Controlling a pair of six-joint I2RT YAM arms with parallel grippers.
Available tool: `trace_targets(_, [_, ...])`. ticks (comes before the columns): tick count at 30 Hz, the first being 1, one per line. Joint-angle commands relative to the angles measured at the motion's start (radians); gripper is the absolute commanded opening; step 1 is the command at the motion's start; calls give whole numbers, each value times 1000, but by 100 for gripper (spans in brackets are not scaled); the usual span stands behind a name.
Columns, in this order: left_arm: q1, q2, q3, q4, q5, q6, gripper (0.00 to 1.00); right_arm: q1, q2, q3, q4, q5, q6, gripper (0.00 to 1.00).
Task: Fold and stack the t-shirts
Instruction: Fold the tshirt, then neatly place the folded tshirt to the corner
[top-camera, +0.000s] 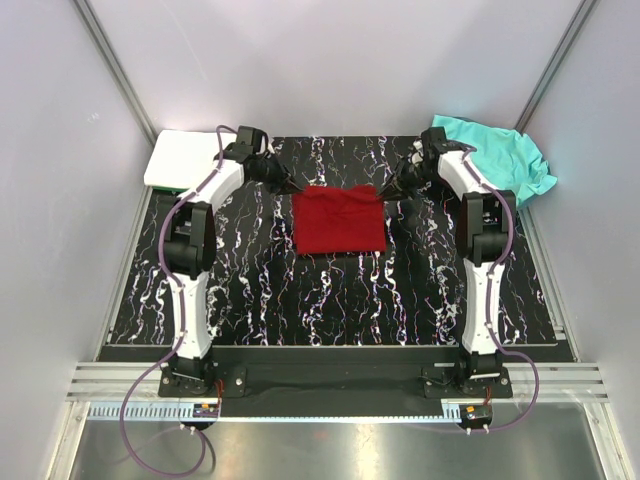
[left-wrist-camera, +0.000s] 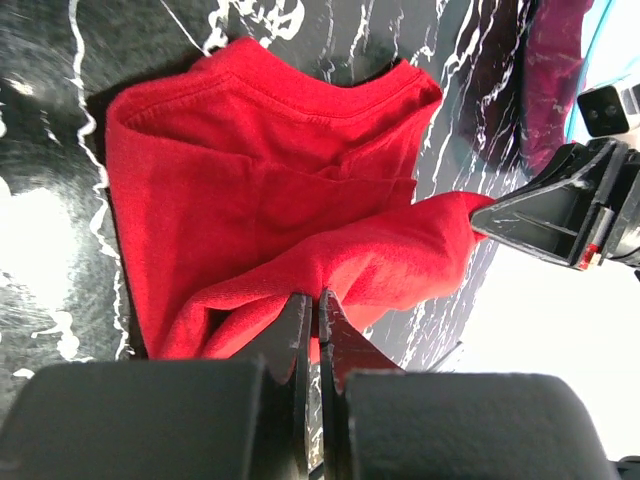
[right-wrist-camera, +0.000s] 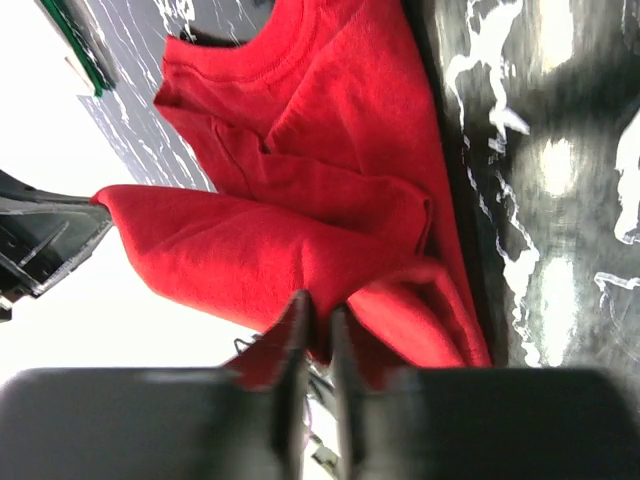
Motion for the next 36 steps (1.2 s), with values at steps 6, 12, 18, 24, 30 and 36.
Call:
trace_targets(6, [52, 36, 150, -34, -128, 51, 34, -4, 72, 203, 31, 155, -73, 51])
trace_targets(12, [55, -112, 90, -72, -248, 148, 54, 0, 9, 261, -88, 260, -194, 54])
trace_targets(18, [3, -187, -119, 150, -27, 116, 43, 29, -102, 13, 58, 160, -159, 53])
trace_targets(24, [-56, -164, -130, 129, -140, 270, 59, 61, -126, -61, 83, 149, -136, 55])
trace_targets(30, [-67, -121, -81, 6, -280, 427, 82, 62, -262, -197, 76, 198, -179, 62])
trace_targets(36, [-66, -79, -43, -21, -364, 459, 86, 62, -426, -349, 38, 211, -203, 64])
